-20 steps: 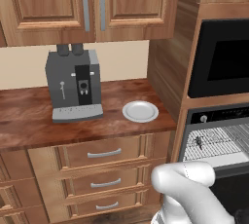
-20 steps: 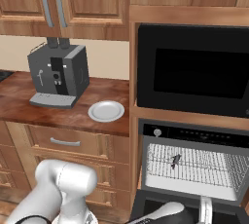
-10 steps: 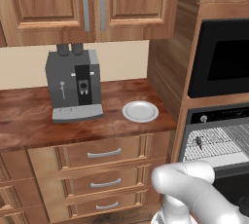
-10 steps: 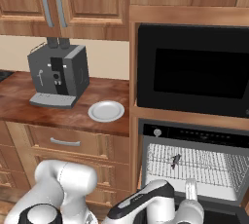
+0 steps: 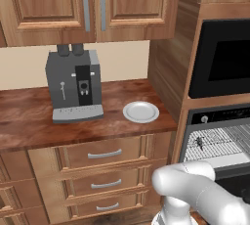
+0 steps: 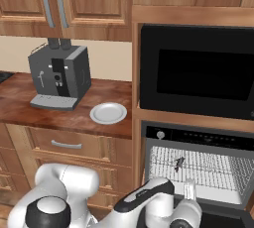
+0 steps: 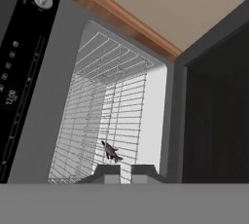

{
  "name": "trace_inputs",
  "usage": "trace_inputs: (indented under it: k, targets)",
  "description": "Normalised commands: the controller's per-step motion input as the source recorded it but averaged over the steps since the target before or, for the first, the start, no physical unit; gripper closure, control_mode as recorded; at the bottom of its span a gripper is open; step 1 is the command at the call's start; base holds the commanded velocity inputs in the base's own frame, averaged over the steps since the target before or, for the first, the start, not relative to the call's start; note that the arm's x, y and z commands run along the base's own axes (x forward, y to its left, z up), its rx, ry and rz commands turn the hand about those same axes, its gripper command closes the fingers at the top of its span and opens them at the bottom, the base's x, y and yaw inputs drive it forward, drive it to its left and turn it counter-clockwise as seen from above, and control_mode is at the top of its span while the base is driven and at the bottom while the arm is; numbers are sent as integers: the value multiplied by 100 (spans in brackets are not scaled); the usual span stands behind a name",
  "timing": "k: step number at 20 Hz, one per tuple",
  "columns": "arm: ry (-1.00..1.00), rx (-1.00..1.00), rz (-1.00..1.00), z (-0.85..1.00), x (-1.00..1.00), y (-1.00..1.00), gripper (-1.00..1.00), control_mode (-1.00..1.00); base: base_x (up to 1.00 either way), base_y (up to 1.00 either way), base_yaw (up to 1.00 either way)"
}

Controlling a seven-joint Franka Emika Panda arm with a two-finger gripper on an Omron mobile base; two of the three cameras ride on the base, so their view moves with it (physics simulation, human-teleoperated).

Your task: Take the fish from the oven and place it on the plate on the counter.

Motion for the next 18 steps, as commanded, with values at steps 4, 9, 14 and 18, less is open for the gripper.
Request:
trace_inputs:
  k: [4,9,14,18]
  targets:
    - [0,0,0,-13,0,12,-100,-100,0,0,0]
    - [0,0,0,-24,0,-6,-100,-100,0,0,0]
    - [-1,4,0,-26,0,-1,-100,-100,0,0,0]
    - [-4,5,0,-5,5,0,-100,-100,0,0,0]
